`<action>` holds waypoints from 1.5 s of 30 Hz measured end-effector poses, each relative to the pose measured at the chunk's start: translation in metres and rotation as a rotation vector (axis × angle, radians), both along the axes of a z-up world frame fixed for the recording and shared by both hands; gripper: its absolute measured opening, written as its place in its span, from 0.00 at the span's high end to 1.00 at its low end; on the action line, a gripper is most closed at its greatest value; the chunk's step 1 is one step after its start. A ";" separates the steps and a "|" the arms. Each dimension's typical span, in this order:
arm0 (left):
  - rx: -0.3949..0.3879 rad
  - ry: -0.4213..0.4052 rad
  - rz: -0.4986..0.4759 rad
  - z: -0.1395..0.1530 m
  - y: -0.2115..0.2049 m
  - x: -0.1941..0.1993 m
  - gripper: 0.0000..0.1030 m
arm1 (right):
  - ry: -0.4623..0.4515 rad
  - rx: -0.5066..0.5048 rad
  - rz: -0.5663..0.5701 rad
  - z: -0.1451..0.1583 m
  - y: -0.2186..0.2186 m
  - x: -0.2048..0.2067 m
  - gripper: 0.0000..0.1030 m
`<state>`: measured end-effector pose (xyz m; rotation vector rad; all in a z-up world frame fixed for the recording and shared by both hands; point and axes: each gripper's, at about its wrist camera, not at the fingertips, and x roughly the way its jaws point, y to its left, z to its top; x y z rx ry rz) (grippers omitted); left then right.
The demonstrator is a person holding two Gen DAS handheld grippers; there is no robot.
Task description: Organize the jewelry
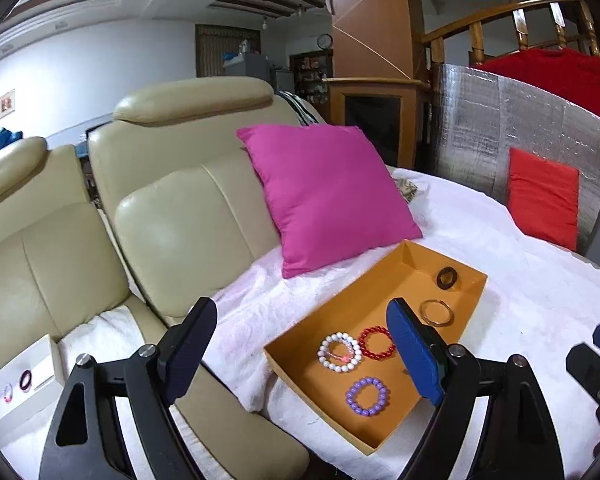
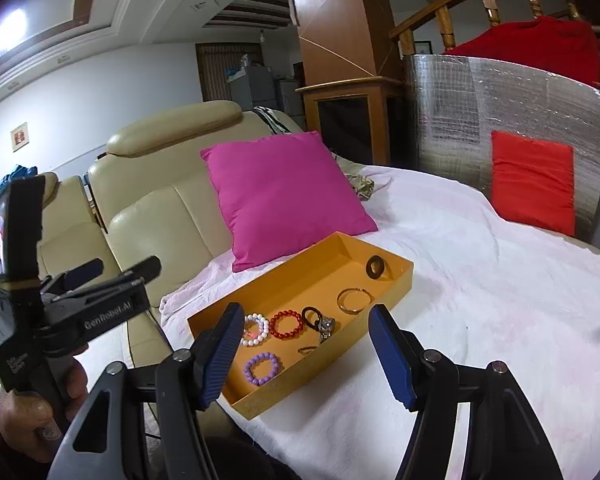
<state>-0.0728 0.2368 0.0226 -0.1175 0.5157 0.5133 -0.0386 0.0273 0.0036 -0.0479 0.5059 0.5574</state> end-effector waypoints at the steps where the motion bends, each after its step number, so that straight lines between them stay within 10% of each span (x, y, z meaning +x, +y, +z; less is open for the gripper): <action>1: 0.010 -0.004 0.010 0.002 0.000 -0.001 0.16 | 0.002 -0.002 -0.009 -0.001 0.000 -0.002 0.34; 45: 0.039 0.002 0.007 0.008 -0.011 -0.012 0.16 | 0.040 -0.011 -0.096 -0.005 0.000 -0.002 0.34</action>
